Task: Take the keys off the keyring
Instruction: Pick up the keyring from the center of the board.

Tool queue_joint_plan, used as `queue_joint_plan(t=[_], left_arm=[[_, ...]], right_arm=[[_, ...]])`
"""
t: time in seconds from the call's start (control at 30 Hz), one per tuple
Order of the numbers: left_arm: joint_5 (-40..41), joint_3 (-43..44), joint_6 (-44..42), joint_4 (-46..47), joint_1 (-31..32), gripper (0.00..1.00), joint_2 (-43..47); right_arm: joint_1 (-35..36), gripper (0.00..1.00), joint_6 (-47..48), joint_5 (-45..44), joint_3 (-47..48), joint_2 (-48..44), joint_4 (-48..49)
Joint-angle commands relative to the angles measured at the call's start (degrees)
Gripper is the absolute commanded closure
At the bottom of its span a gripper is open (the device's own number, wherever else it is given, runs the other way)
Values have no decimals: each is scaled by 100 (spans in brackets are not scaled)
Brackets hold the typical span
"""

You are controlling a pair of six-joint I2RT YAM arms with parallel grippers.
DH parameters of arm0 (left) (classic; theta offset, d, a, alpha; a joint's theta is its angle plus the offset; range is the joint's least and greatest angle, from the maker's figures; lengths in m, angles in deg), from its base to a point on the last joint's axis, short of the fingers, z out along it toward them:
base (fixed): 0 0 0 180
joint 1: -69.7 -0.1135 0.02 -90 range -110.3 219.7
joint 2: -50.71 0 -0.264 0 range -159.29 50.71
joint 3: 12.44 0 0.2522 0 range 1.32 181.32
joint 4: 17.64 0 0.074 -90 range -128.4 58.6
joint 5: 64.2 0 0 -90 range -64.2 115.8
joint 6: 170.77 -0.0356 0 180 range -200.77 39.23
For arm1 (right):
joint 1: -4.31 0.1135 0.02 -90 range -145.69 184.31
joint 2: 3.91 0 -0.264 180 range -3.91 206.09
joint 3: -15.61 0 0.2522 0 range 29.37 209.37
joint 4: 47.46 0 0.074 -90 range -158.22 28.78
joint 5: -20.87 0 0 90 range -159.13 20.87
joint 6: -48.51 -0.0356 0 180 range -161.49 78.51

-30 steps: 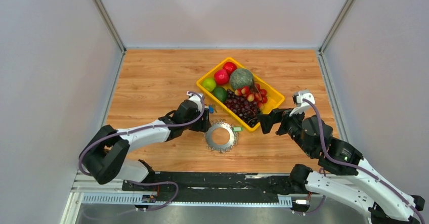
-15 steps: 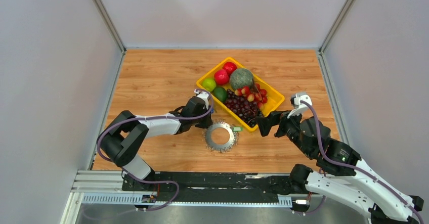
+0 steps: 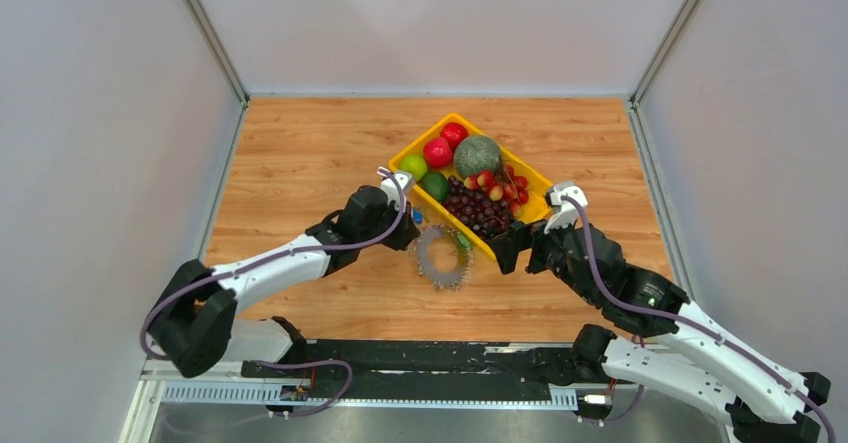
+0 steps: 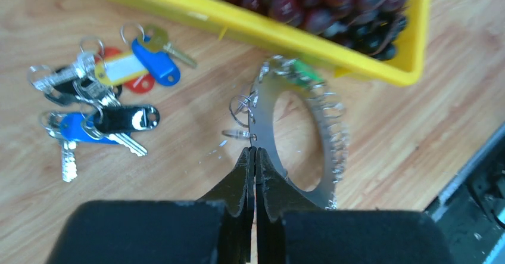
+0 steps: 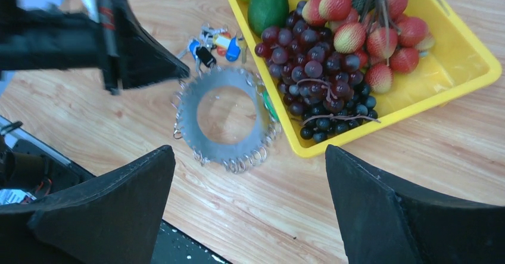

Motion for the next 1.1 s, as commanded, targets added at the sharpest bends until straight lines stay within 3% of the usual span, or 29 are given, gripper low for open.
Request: queue_joint_plan(t=[0.0,0.17,0.43,0.6,0.73,0.8,1.07], left_arm=[[-283,-101,-458,-150,23,100,958],[-435,-219,-544,-538,23,100,1802],[-579,-345,-552,-962,25,100,2461],[-692,-425,-428,-1051,23,100,2652],[-701,-460,-384,-1072,23,100,2797],[-737,-436,-386,-1128,23,100,2812],[-785,-357,-347,-1285,36,100,2864]], right_arm=[[9,0,-100,312,-108,318,287],[4,2,86,656,-350,708,680],[9,13,482,1331,-823,1325,1965],[19,12,666,2743,-1176,1591,3072],[43,14,1107,3209,-1387,1801,3885],[55,19,1396,3217,-1325,1999,4045],[304,24,2405,3435,-612,3296,4097]])
